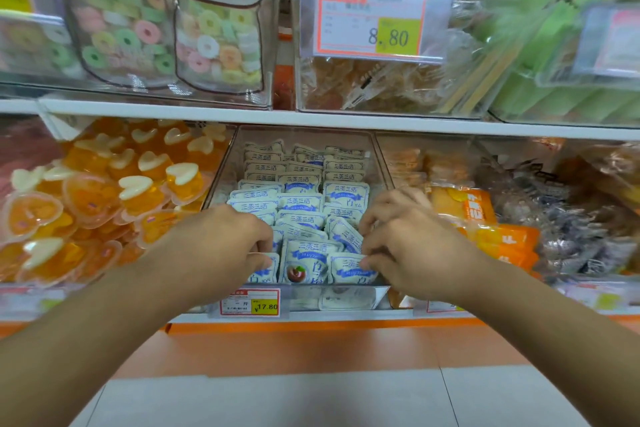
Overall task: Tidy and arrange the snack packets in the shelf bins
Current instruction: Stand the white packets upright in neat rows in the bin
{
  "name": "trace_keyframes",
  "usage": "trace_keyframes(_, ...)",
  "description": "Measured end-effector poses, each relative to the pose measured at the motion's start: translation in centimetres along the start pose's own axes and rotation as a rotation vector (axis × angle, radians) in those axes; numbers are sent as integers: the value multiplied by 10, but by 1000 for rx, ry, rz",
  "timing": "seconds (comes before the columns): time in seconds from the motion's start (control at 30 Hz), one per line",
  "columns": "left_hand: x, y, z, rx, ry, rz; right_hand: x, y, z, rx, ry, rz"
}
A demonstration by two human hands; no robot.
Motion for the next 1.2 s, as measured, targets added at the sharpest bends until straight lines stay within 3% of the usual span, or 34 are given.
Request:
trace_keyframes(0.17, 4, 10, -13, -16, -283, -123, -8, -6, -7, 3, 11, -16)
trace_keyframes(0.3, 6, 36, -34, -144, -321, -265, -6, -9, -9, 25, 12, 28)
trace_keyframes(0.4, -4, 61, -49, -206, -341, -212, -2, -10, -10, 51, 26, 41)
trace_keyframes(0.57, -15, 99, -57, -206, -368, -219, 3, -18, -24, -71, 149, -101)
trace_keyframes(0.73, -22, 122, -54, -140, -443, -37, 2, -18, -29, -143, 181, -88)
trace_keyframes(0.97, -26, 134, -56, -145, -343, 45, 2, -16, -29, -137, 190, -110)
trace_keyframes(1.2, -20, 139, -53, -78, -403, 176, 2, -17, -28, -137, 184, -125)
Point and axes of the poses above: each hand's wrist, its own y-axis towards the middle knuckle, its own x-axis out of the back of the hand, z = x × y, the point moved 1 cm from there along y, towards the middle knuckle, and after that the axes turned 9 degrees about -x, right-handed, at the moved point
